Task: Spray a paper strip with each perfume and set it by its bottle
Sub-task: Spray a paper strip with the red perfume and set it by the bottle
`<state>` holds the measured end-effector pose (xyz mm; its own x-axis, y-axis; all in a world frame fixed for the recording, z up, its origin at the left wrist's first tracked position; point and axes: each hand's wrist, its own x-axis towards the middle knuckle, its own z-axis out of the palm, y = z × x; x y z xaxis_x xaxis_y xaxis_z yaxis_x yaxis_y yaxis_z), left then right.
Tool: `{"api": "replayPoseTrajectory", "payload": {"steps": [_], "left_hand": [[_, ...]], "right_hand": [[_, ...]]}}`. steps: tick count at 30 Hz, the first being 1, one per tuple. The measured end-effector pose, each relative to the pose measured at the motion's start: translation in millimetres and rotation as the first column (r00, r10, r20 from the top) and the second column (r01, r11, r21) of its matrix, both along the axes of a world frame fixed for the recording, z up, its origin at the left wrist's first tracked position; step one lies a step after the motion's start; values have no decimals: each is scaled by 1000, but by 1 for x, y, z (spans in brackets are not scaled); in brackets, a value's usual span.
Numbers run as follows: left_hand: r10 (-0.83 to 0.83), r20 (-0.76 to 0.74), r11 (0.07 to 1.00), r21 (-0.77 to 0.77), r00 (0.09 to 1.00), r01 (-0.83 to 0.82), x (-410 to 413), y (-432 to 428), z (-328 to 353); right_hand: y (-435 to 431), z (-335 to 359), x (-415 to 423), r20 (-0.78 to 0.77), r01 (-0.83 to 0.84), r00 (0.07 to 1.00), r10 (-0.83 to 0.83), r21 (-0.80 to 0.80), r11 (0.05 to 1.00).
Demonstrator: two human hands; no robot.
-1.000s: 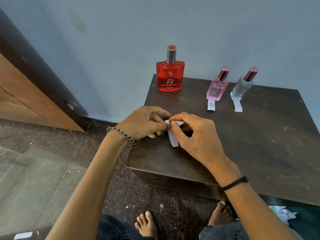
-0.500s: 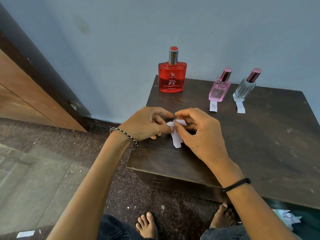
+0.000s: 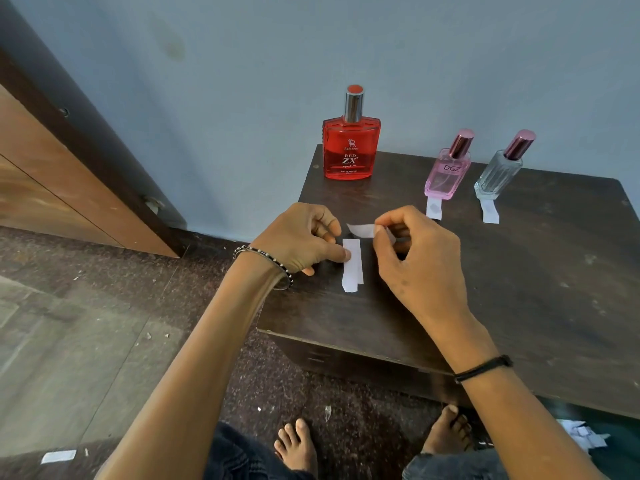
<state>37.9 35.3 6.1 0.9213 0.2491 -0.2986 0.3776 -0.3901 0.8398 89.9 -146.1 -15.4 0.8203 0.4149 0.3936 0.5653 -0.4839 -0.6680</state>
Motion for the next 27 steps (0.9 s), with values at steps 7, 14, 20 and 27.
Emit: {"api": "replayPoseTrajectory", "payload": {"steps": [7, 14, 20, 27], "left_hand": [[-5, -1, 1000, 6, 1000, 5, -1, 2, 2], [257, 109, 951, -204, 960, -232, -2, -7, 15], [260, 100, 929, -297, 960, -220, 1, -25, 17], [439, 110, 830, -431, 892, -355, 1, -17, 16]], "right_hand": [[-4, 3, 3, -130, 53, 991, -35, 141, 989], [-4, 8, 0, -137, 61, 990, -23, 277, 959], [5, 6, -7, 13, -72, 997, 71, 185, 980], [5, 4, -7, -51, -72, 995, 81, 161, 984]]}}
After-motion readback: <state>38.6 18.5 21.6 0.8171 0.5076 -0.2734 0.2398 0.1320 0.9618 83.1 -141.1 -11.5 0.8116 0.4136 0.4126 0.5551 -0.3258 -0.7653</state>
